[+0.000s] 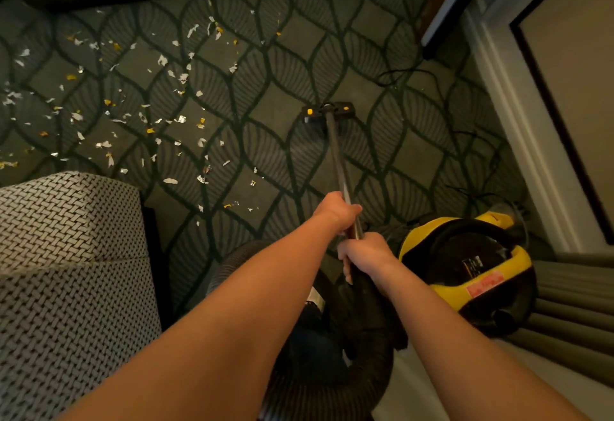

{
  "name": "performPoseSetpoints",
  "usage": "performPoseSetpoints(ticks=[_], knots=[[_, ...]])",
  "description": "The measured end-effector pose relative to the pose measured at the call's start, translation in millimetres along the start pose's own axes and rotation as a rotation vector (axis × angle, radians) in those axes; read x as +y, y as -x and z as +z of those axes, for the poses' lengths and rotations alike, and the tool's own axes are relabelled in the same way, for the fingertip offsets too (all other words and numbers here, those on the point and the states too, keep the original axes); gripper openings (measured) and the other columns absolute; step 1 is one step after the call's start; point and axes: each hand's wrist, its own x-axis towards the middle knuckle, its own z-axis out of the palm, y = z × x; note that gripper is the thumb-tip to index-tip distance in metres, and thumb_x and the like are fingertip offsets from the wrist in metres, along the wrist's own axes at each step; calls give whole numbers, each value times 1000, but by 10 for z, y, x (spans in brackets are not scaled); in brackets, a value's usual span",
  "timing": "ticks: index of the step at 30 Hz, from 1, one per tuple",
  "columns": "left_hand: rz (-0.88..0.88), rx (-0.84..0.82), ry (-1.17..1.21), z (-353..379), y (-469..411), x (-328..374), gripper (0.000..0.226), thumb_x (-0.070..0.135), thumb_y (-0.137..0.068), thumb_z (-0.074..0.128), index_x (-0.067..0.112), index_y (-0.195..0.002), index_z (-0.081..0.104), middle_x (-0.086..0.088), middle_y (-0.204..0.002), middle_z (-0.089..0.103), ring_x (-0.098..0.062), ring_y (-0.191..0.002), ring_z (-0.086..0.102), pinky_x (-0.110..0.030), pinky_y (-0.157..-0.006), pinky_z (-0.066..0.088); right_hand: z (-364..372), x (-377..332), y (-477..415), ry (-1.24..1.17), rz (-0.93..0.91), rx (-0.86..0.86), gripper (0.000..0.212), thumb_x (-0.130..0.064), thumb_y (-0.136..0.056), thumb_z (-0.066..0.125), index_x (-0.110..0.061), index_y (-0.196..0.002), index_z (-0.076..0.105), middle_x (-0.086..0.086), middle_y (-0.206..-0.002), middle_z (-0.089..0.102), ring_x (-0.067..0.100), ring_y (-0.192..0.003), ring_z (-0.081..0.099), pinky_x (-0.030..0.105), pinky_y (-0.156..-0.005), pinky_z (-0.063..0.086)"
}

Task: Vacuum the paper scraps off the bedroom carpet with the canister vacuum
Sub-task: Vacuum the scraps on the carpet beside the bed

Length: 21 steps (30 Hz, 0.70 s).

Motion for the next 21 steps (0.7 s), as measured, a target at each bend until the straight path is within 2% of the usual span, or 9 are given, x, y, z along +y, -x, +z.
performPoseSetpoints(ticks=[6,10,12,16,19,21], knots=[[51,-71,-154,207,-250,293,30,29,-93,58,10,-116,58,-12,-109,66,-26,-98,63,-37,-84,54,-211,-117,-153,-125,40,52,9,-1,-78,55,2,-73,62,13,-49,55,25,-40,52,27,-46,45],[0,-120,-241,317,-431,402,38,24,-93,58,5,-126,54,-14,-123,61,-30,-115,58,-40,-101,46,-348,-168,-326,-146,98,46,10,-1,-79,55,2,-70,60,14,-50,54,24,-39,52,25,-43,45],[-30,-184,-279,324,-519,432,38,19,-94,56,2,-128,51,-16,-124,59,-31,-118,55,-40,-102,46,-391,-200,-410,-130,133,27,11,-1,-79,55,2,-69,59,15,-50,54,25,-40,52,28,-46,46],[-126,-348,-281,213,-623,542,22,7,-94,52,-2,-115,56,-16,-101,61,-27,-95,62,-36,-79,57,-452,-290,-504,-64,209,-3,13,-3,-85,54,0,-72,56,13,-48,52,26,-43,51,33,-51,47],[-153,-456,-386,36,-696,667,12,10,-93,54,4,-98,63,-15,-94,65,-24,-85,66,-36,-83,57,-418,-383,-503,-42,273,-32,9,-3,-86,56,3,-81,53,14,-49,53,26,-40,52,33,-49,49],[-149,-489,-466,-122,-795,769,11,11,-92,53,5,-92,62,-14,-87,63,-20,-71,62,-35,-80,56,-328,-487,-480,-92,335,-40,16,-10,-89,59,3,-95,52,14,-54,54,25,-44,53,32,-48,49]])
